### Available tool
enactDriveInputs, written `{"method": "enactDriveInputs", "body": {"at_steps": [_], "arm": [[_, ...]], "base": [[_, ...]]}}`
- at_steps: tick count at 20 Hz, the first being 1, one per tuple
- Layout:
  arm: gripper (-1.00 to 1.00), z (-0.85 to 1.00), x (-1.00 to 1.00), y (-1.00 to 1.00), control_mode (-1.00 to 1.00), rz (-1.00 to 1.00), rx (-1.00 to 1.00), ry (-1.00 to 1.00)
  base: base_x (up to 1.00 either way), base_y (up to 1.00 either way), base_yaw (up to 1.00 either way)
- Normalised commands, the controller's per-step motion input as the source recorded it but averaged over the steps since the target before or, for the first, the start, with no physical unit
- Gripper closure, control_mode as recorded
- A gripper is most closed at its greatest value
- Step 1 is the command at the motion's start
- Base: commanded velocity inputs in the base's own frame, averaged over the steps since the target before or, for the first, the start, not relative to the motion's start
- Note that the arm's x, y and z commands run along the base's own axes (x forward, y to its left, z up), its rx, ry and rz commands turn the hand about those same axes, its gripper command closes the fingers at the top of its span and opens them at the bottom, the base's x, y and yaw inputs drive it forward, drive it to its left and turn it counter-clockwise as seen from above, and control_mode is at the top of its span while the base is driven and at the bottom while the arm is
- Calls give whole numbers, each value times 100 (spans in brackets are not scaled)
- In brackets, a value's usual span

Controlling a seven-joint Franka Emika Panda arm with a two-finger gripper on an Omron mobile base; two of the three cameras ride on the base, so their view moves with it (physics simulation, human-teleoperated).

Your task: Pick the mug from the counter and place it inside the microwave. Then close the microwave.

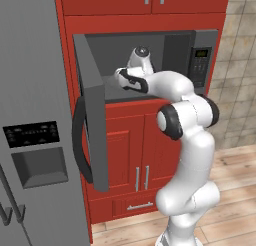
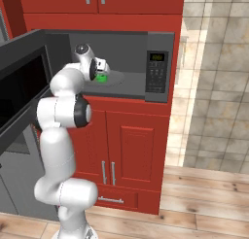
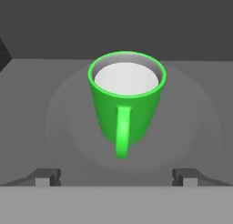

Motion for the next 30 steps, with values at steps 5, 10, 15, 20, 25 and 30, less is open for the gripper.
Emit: {"method": "enactDriveInputs", "body": {"at_steps": [5,10,15,20,25,30], "arm": [[-100,3,-65,0,-100,0,0,-1],[-100,10,-66,0,-100,0,0,-3],[-100,19,-57,0,-100,0,0,-5],[-100,19,-53,0,-100,0,0,-7],[-100,26,-55,0,-100,0,0,-7],[-100,34,-59,-1,-100,0,0,-1]], "base": [[0,0,0],[0,0,0],[0,0,0],[0,0,0],[0,0,0],[0,0,0]]}}
